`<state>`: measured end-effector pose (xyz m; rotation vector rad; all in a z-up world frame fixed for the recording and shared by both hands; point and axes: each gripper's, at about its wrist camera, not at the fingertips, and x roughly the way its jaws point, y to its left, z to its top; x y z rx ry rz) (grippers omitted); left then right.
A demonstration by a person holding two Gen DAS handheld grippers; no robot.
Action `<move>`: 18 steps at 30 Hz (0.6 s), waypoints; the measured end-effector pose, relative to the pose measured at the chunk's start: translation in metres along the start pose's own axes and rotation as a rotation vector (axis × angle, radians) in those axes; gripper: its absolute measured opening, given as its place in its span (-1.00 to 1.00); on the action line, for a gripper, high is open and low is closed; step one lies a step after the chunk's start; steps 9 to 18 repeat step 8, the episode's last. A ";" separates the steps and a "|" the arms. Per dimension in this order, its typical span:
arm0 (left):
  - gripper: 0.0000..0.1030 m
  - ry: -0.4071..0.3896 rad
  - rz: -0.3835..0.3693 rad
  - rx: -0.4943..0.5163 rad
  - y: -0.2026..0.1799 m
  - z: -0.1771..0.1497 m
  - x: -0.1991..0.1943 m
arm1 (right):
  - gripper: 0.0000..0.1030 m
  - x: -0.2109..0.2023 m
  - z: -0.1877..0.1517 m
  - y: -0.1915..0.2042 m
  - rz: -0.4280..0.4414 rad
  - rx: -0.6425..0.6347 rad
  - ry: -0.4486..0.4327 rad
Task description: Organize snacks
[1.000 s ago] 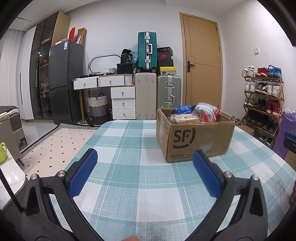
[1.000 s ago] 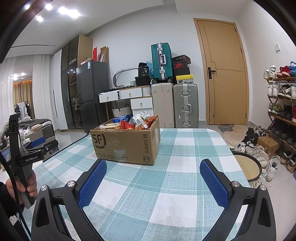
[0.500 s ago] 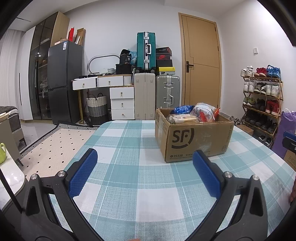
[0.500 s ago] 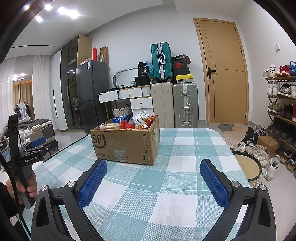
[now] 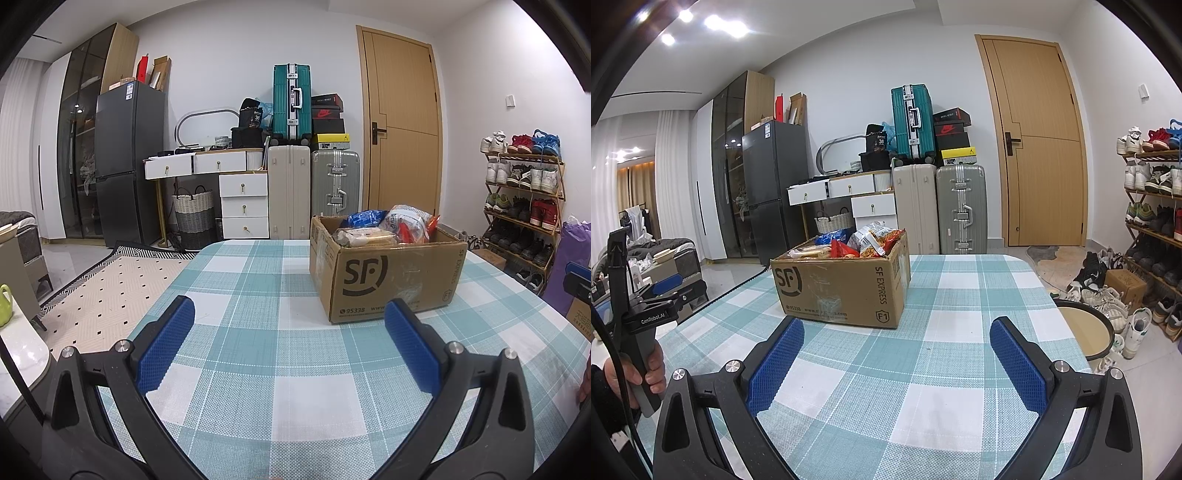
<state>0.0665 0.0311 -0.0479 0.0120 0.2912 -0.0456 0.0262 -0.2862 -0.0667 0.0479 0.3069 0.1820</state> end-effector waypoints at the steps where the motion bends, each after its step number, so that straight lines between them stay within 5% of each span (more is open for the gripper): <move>1: 0.99 0.000 0.000 0.000 0.000 0.000 0.000 | 0.99 0.000 0.000 0.000 0.000 0.000 0.000; 18: 0.99 -0.004 -0.005 -0.002 0.001 0.001 -0.003 | 0.99 0.000 0.000 0.000 0.000 0.001 0.000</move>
